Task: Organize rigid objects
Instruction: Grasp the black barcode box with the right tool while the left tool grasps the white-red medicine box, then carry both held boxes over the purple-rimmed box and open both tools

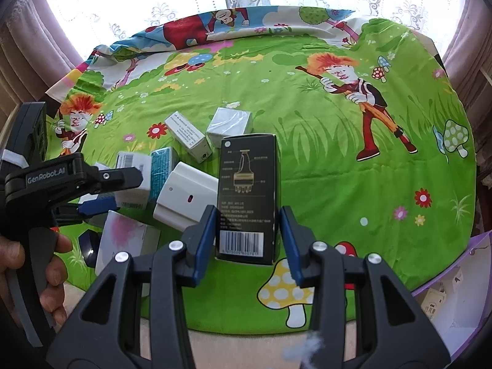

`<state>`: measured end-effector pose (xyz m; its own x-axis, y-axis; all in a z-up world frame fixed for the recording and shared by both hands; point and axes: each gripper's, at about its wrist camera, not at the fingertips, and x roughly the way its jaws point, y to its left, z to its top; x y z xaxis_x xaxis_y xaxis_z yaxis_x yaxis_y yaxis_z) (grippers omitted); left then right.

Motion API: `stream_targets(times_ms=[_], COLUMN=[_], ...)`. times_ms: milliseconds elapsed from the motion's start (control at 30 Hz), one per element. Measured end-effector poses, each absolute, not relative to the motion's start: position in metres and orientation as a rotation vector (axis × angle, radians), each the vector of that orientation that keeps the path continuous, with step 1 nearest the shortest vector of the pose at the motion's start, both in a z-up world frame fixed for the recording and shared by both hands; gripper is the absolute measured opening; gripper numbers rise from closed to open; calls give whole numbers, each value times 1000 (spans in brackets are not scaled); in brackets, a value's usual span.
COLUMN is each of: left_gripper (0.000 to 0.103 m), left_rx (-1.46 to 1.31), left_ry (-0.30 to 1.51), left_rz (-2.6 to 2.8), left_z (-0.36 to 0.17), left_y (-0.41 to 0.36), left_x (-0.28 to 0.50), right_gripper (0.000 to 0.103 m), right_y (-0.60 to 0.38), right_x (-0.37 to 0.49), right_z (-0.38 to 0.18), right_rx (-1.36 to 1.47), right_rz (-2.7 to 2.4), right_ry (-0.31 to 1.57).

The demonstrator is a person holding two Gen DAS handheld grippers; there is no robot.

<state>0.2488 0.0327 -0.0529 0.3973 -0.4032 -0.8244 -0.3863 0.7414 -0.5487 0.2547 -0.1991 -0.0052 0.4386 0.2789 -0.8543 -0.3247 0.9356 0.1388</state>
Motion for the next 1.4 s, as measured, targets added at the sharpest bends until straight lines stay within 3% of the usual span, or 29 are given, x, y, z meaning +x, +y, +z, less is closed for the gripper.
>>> stream_targets(times_ms=[300,700,1400], left_gripper=[73,73,73], left_rx=[-744,-669,-529], left_ry=[1139,976,1026], left_rz=[-15,6,-268], left_z=[-43,7,32], left_y=[30,25,-115], left_x=[243,214,185], right_gripper=[46,46,46], right_y=[-206,-228,-321], right_x=[246,235,200], right_z=[-3,5,21], right_rx=[-28,19,128], right_rz=[382,386,314], right_ry=[1053,1046,1027])
